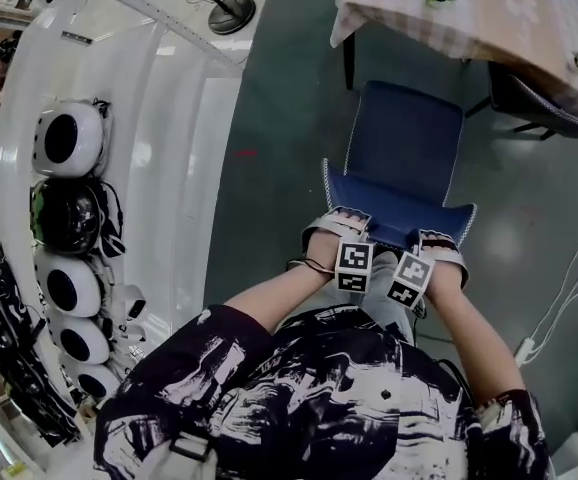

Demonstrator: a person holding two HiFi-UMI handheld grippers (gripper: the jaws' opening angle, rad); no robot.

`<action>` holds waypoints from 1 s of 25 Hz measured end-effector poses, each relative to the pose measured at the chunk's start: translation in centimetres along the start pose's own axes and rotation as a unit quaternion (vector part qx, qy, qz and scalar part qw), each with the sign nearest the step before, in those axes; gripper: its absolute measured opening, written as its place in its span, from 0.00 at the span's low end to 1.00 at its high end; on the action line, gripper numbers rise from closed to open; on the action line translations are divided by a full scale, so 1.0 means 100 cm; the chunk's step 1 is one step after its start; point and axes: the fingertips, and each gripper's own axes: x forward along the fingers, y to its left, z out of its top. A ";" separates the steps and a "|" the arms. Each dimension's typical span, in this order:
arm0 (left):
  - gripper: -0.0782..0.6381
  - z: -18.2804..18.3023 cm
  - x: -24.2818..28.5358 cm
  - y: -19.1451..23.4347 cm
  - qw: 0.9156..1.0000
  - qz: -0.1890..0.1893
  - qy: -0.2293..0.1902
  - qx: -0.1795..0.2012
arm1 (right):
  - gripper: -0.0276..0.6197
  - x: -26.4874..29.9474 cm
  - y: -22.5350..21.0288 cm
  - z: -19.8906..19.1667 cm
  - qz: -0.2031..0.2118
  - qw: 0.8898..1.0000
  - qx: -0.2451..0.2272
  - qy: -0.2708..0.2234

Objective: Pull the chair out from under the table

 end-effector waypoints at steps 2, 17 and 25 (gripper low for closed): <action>0.18 0.001 -0.003 -0.014 1.000 -0.008 0.001 -0.003 | 0.11 -0.002 0.014 0.001 0.006 1.000 -0.008 -0.003; 0.18 0.005 -0.008 -0.052 0.999 -0.025 0.011 -0.036 | 0.12 -0.007 0.051 0.002 0.001 0.996 -0.079 -0.041; 0.18 0.012 -0.008 -0.057 0.998 -0.030 0.001 -0.046 | 0.13 -0.009 0.054 -0.004 0.002 0.997 -0.074 -0.037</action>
